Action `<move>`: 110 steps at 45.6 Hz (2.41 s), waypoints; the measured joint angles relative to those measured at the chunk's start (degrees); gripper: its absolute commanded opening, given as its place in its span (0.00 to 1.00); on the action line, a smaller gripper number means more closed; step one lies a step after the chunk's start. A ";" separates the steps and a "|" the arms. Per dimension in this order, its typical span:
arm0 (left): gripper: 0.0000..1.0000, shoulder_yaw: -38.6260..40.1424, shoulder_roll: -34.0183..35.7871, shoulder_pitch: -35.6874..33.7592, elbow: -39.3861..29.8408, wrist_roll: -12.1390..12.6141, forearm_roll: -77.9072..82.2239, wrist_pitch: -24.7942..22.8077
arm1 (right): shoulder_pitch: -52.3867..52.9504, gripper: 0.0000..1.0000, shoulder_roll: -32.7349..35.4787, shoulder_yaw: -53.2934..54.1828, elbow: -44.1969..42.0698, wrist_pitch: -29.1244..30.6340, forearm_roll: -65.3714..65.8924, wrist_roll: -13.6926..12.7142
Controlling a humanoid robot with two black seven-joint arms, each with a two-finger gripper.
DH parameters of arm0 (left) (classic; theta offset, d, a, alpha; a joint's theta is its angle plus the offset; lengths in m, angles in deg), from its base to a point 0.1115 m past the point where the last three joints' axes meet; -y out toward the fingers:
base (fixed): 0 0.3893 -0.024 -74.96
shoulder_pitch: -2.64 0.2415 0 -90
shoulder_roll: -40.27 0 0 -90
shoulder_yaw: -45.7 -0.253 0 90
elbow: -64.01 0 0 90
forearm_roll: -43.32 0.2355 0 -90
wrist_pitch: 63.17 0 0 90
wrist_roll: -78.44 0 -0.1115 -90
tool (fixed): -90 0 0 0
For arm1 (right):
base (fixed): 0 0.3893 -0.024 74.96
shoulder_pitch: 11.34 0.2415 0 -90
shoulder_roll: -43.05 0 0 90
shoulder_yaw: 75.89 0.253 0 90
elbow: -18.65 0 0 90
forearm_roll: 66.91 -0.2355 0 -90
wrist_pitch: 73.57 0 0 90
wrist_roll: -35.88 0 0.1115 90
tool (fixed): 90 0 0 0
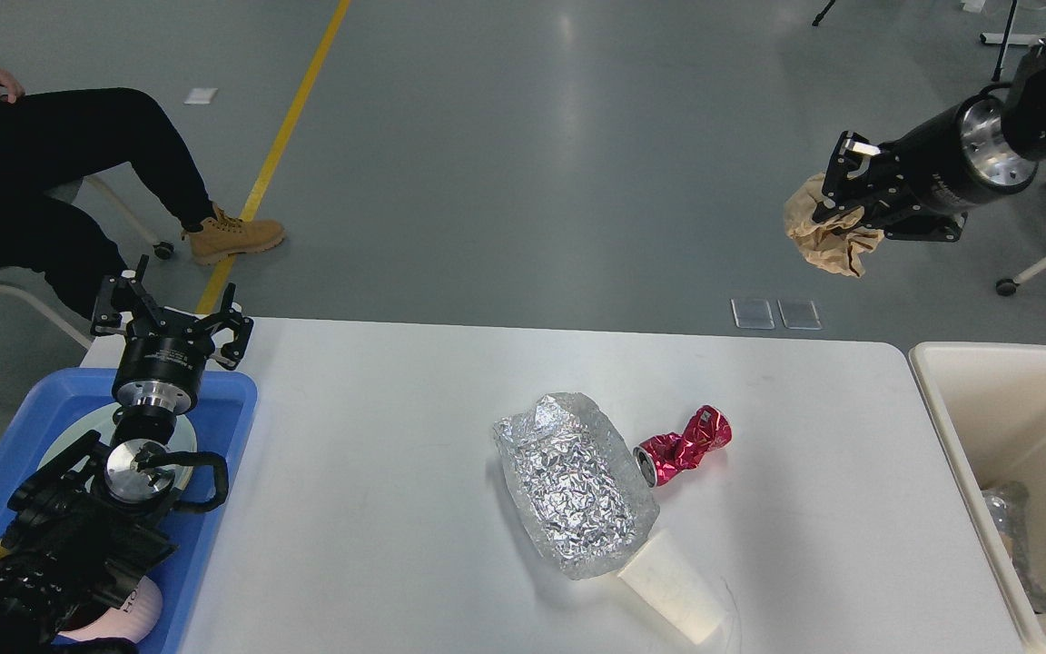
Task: Tidy desktop
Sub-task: 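Lift the paper scrap with the right gripper and drop it in the bin, then move the right gripper over the red crushed can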
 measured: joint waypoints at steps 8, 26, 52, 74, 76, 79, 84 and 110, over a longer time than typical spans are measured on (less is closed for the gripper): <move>0.97 0.00 0.00 0.00 0.00 0.00 0.01 0.00 | 3.50 0.00 3.31 -0.09 0.50 2.44 0.00 0.08; 0.97 -0.03 0.00 0.00 0.00 -0.04 0.00 0.00 | -13.33 0.00 9.58 -5.97 -8.78 -13.24 0.02 -0.16; 0.97 -0.01 0.00 0.00 0.00 0.02 0.02 0.00 | -54.58 1.00 7.50 4.10 -26.77 -26.19 -0.02 0.36; 0.97 -0.01 0.00 0.00 0.00 -0.05 0.02 -0.09 | -57.77 1.00 3.76 5.55 -29.61 -26.22 -0.06 0.38; 0.97 -0.01 0.00 0.00 0.00 -0.03 0.02 -0.09 | -57.42 1.00 3.40 5.47 -29.53 -26.19 -0.06 0.38; 0.97 -0.01 0.00 0.00 0.00 -0.02 0.01 -0.09 | -55.86 1.00 2.83 5.15 -29.11 -25.64 -0.06 0.24; 0.97 -0.01 0.00 0.00 0.00 0.02 0.03 -0.08 | -49.89 1.00 2.74 2.47 -27.89 -20.63 -0.05 0.08; 0.97 0.00 0.00 0.00 0.00 0.01 0.01 0.00 | -9.06 1.00 -11.35 -16.24 -7.86 4.86 -0.51 0.38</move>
